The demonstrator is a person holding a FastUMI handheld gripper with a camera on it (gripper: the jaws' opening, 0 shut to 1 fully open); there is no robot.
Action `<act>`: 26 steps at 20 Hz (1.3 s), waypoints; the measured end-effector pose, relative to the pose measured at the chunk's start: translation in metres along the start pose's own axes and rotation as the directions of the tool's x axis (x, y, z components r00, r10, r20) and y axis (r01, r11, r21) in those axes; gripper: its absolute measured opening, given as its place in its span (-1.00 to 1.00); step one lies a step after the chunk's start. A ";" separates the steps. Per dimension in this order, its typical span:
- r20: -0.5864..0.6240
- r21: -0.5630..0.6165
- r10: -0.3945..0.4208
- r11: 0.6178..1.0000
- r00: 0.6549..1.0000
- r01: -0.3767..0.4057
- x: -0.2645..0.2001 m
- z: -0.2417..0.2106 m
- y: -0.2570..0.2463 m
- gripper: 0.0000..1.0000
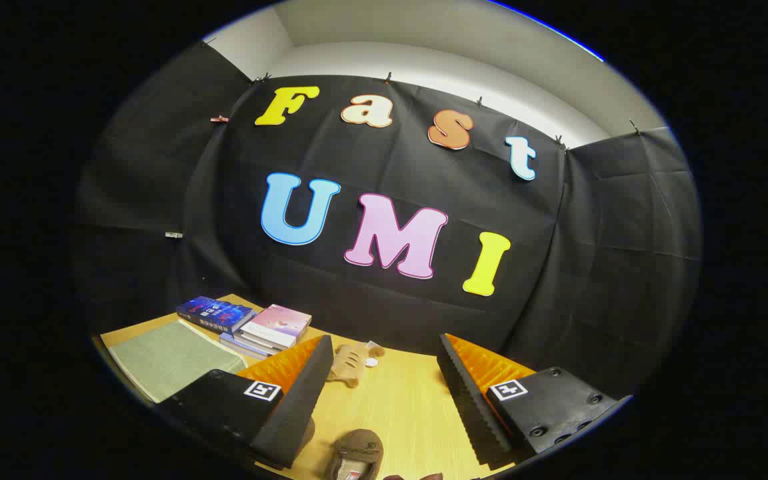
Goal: Open the storage box then place both shoes into the box .Put the left shoe in first, then the right shoe, with the right side of both shoes facing outward in a uniform manner.
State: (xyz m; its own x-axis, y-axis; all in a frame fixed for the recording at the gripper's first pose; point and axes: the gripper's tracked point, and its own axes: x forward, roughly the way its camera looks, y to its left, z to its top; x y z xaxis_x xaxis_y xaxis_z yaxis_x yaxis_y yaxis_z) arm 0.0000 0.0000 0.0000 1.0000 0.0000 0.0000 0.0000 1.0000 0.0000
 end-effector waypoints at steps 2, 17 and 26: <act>-0.007 0.005 -0.001 1.000 1.000 0.001 0.001 -0.001 0.000 0.95; -0.058 -0.011 0.002 1.000 0.998 -0.002 0.002 -0.014 0.003 0.95; -0.120 0.057 0.115 0.992 0.986 -0.109 0.004 -0.036 0.032 0.94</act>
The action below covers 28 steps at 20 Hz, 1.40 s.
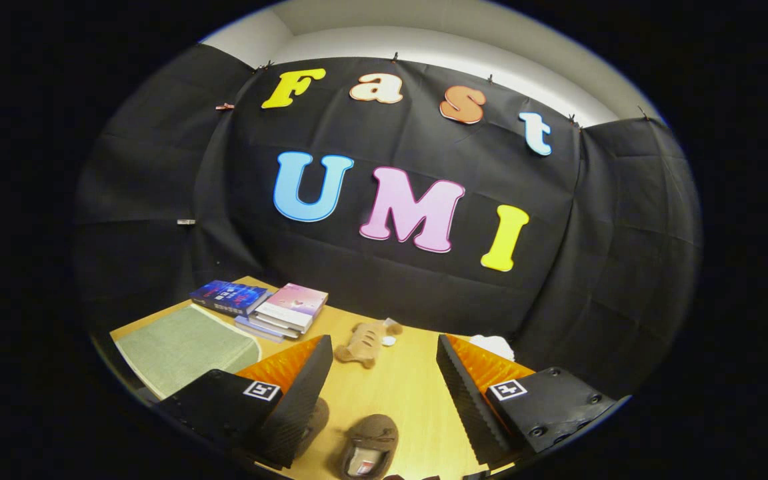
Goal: Open the storage box then place both shoes into the box .Put the left shoe in first, then the right shoe, with the right side of both shoes facing outward in a uniform manner.
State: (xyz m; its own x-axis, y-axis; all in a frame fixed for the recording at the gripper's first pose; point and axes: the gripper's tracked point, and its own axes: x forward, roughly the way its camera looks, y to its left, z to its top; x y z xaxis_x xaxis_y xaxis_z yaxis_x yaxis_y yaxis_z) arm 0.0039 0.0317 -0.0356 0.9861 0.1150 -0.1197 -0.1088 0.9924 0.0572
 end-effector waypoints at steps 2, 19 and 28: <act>-0.037 0.053 0.083 0.995 0.996 -0.081 0.005 -0.013 0.020 0.95; -0.047 0.848 0.860 0.303 0.507 -0.435 -0.012 -0.106 0.178 0.95; 0.045 0.981 0.934 0.025 0.355 -0.192 0.002 -0.162 0.219 0.91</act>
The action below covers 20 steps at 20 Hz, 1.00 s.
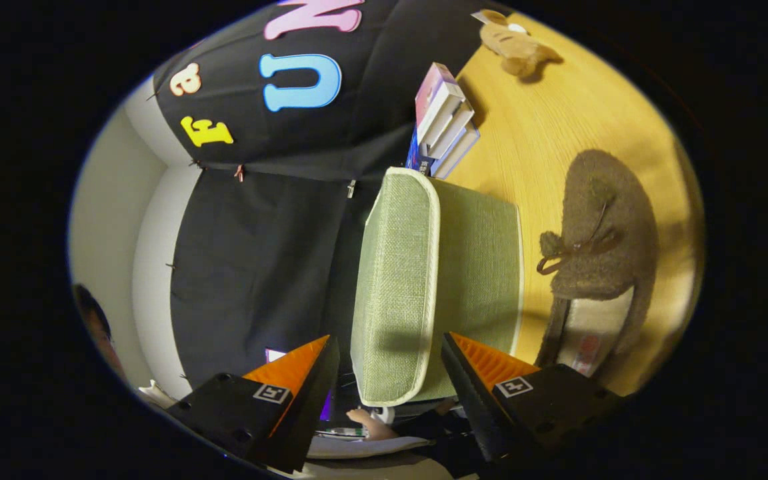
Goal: Open the storage box then place both shoes into the box .Put the left shoe in first, then the right shoe, with the right side of both shoes facing outward in a uniform manner.
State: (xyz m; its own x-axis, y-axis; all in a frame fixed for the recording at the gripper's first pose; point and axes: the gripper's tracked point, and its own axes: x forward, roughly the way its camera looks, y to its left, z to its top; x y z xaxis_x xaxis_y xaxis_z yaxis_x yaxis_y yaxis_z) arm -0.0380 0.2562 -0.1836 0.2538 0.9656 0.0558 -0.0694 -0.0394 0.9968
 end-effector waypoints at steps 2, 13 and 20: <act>-0.026 0.019 -0.004 1.000 1.000 0.005 0.010 -0.006 -0.011 0.91; 0.052 0.137 0.161 0.976 0.986 -0.167 0.016 0.016 -0.004 -0.51; 0.133 0.032 0.131 0.990 0.982 -0.136 0.008 0.020 0.042 -0.90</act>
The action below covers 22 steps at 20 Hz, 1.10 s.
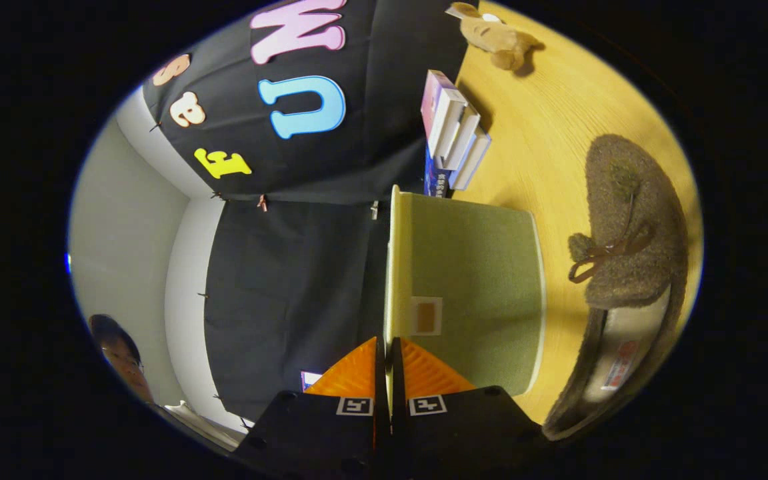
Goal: Open the storage box then place both shoes into the box .Put the left shoe in first, then the right shoe, with the right side of both shoes facing outward in a uniform manner.
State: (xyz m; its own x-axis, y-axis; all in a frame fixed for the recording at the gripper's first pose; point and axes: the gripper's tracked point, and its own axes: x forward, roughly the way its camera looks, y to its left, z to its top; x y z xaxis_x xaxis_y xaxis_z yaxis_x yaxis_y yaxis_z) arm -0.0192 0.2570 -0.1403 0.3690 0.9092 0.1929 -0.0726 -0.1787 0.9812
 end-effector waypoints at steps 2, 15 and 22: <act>0.033 -0.045 0.003 0.999 0.999 -0.002 0.005 -0.002 0.022 -0.90; 0.019 -0.239 0.033 0.971 0.999 -0.028 0.132 -0.032 0.156 -0.87; -0.098 -0.248 -0.028 0.969 0.995 0.003 0.217 -0.072 0.153 -0.87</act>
State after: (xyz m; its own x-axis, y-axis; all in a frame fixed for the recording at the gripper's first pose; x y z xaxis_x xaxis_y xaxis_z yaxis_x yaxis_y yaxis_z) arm -0.0171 0.4539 0.0519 0.2782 0.9464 0.1640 -0.2993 -0.0768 0.9511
